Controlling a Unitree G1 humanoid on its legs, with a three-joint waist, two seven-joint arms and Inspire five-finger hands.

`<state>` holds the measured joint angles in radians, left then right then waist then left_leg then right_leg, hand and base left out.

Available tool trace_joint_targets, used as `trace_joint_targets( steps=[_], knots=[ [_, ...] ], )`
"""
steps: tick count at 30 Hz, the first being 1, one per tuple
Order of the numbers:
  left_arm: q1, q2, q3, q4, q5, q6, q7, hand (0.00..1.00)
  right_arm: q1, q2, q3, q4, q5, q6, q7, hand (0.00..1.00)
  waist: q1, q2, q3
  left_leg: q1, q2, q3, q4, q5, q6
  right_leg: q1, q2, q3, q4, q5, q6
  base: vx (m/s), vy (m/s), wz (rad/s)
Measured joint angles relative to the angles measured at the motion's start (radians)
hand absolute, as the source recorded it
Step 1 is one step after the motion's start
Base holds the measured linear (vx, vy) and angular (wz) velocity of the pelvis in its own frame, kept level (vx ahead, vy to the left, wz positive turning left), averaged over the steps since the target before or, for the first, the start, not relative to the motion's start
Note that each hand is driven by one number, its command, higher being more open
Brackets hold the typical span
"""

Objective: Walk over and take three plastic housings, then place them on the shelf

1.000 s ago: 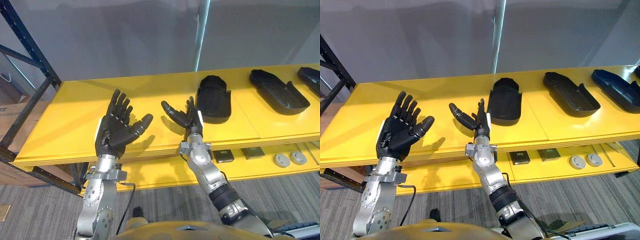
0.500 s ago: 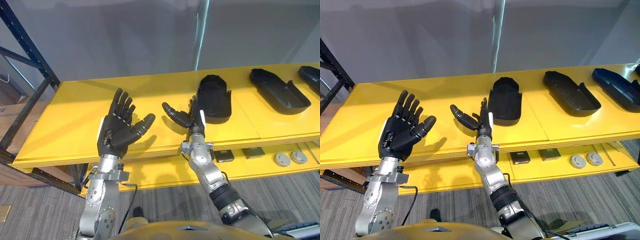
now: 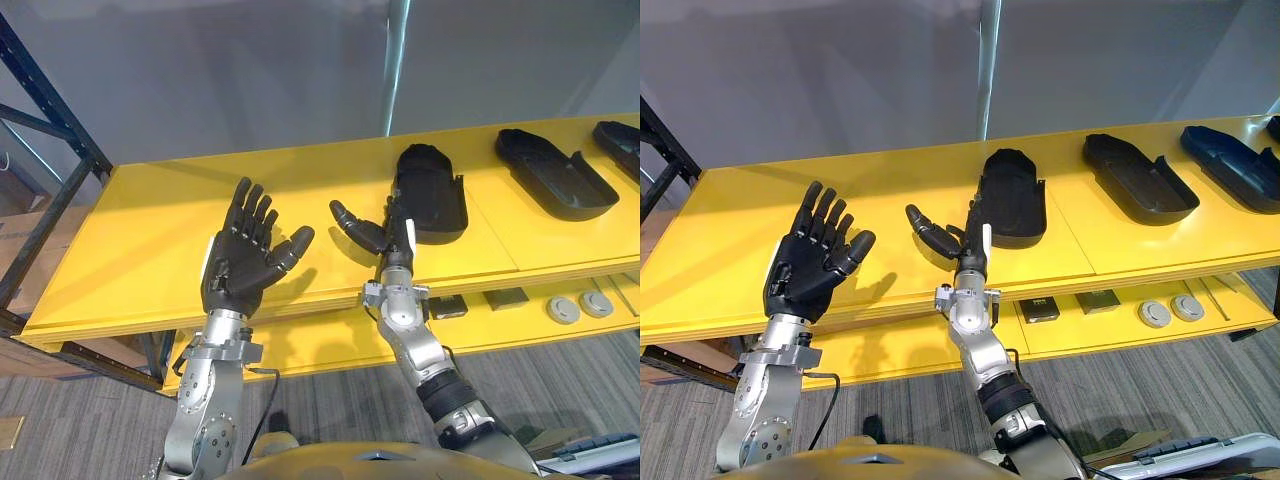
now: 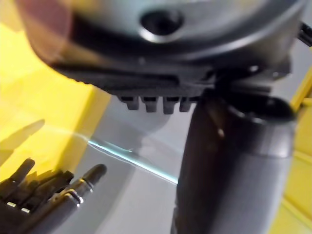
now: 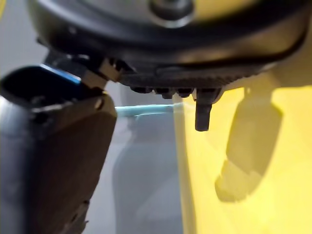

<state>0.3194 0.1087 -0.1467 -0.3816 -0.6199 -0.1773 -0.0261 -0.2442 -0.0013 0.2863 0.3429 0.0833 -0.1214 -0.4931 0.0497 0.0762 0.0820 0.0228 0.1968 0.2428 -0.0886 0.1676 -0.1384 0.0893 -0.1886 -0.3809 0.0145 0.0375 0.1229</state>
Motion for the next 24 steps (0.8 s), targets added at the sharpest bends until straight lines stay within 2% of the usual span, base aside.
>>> trace_joint_targets(
  steps=[6,20,22,23,24],
  knots=[
    [0.000,-0.005,0.001,0.001,-0.011,0.000,0.000,1.00,0.040,-0.001,-0.014,-0.052,-0.001,0.000,-0.023,1.00,-0.002,0.000,0.000,0.002,0.000,0.006,0.000,-0.002,0.000,-0.003,0.000,0.006,0.000,0.001,0.000,0.00,-0.003,-0.02],
    [-0.006,-0.010,-0.012,0.001,-0.011,0.003,-0.001,1.00,0.074,-0.005,-0.049,-0.107,-0.001,0.003,-0.011,1.00,-0.027,0.000,0.000,0.004,0.001,0.029,0.003,-0.005,0.000,-0.018,0.000,0.029,0.000,0.007,0.009,0.00,-0.003,-0.04],
    [-0.006,-0.010,-0.013,0.001,-0.011,0.004,-0.001,1.00,0.074,-0.007,-0.052,-0.107,0.000,0.003,0.007,1.00,-0.028,0.000,0.000,0.005,0.001,0.030,0.003,-0.005,0.000,-0.018,0.000,0.030,0.000,0.007,0.009,0.00,0.000,0.00],
    [-0.006,-0.009,-0.013,0.001,-0.010,0.006,0.000,1.00,0.075,-0.042,-0.044,-0.111,0.004,-0.015,0.133,1.00,-0.027,0.000,0.000,0.005,0.001,0.030,0.002,-0.005,0.000,-0.018,0.000,0.030,0.000,0.007,0.009,0.00,0.000,0.00],
    [-0.006,-0.009,-0.012,0.001,-0.010,0.007,0.000,1.00,0.075,-0.044,-0.043,-0.116,0.005,-0.040,0.172,1.00,-0.028,0.000,-0.001,0.005,0.001,0.030,0.002,-0.005,0.000,-0.017,0.000,0.030,0.000,0.008,0.009,0.00,0.000,0.00]
  ],
)
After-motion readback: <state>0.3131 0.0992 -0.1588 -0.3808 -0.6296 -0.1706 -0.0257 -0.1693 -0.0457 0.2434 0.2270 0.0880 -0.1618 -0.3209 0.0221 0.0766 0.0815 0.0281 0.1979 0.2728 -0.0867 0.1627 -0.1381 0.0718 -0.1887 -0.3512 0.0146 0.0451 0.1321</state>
